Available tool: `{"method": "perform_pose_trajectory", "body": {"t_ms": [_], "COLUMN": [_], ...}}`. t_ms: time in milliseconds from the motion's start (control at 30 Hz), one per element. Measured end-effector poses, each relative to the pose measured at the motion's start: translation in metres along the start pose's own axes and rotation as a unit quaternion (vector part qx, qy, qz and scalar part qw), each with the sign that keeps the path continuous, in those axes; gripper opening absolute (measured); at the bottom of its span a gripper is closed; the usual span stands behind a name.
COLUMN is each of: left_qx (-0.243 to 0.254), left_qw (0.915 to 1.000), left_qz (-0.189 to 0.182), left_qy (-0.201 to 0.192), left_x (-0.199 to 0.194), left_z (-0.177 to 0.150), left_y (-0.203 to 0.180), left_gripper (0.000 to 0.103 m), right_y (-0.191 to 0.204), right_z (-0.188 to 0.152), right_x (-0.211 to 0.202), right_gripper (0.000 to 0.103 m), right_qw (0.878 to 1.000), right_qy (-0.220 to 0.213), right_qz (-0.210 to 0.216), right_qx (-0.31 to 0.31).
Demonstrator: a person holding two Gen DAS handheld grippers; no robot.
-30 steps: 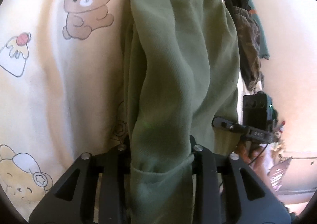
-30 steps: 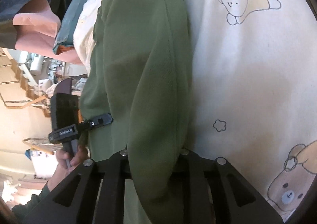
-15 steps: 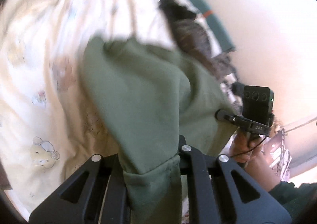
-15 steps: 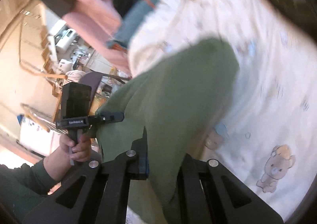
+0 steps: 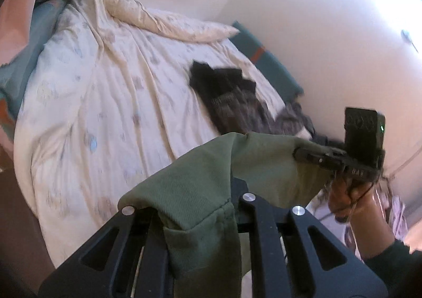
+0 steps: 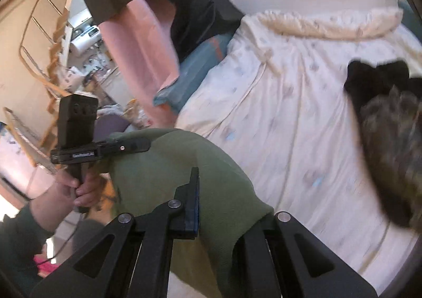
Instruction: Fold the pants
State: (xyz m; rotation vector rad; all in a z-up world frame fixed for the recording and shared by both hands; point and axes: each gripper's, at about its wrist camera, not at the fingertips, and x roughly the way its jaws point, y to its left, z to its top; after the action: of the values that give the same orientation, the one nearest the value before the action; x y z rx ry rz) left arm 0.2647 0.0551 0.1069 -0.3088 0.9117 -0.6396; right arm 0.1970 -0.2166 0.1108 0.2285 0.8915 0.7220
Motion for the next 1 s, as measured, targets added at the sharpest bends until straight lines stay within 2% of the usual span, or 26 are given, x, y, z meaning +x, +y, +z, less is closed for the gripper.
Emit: {"method": "perform_pose_trajectory", "body": {"t_ms": [133,200,333,433,567,700,833,933,1000], "left_qx": [0.076,0.098,0.037,0.033,0.013,-0.019,-0.046,-0.035,-0.051], "left_qw": [0.9951,0.9909,0.9976,0.9984,0.9998,0.9985,0.9953,0.9936,0.9903], "left_qz": [0.044,0.053,0.029,0.022,-0.001,-0.049,-0.063,-0.069,-0.073], "left_qy": [-0.047,-0.076,-0.052,-0.040,-0.013,0.015,0.059,0.082,0.107], "left_x": [0.018,0.021,0.032,0.026,-0.006,-0.054,-0.095,-0.119,-0.121], "left_z": [0.033,0.044,0.049,0.034,-0.018,-0.097,-0.167,-0.197,-0.203], "left_y": [-0.004,-0.003,0.022,0.022,0.003,-0.025,-0.063,-0.090,-0.093], "left_gripper": [0.010,0.010,0.010,0.010,0.010,0.010,0.010,0.011,0.014], "right_y": [-0.019,-0.027,-0.047,-0.036,-0.001,0.044,0.088,0.110,0.111], "right_z": [0.034,0.047,0.051,0.041,0.010,-0.051,-0.122,-0.153,-0.164], "right_x": [0.017,0.020,0.032,0.029,0.007,-0.033,-0.073,-0.096,-0.105], "right_gripper": [0.005,0.005,0.006,0.005,0.005,0.005,0.005,0.005,0.005], "right_qw": [0.998,0.995,0.997,0.998,0.998,0.999,1.000,0.999,0.996], "right_qy": [-0.035,-0.074,-0.065,-0.058,-0.040,-0.026,-0.001,0.011,0.019], "right_qz": [-0.045,-0.053,-0.029,-0.024,-0.022,0.000,0.026,0.045,0.073], "right_qx": [-0.025,-0.035,0.015,-0.001,-0.031,-0.037,-0.015,-0.002,0.038]}}
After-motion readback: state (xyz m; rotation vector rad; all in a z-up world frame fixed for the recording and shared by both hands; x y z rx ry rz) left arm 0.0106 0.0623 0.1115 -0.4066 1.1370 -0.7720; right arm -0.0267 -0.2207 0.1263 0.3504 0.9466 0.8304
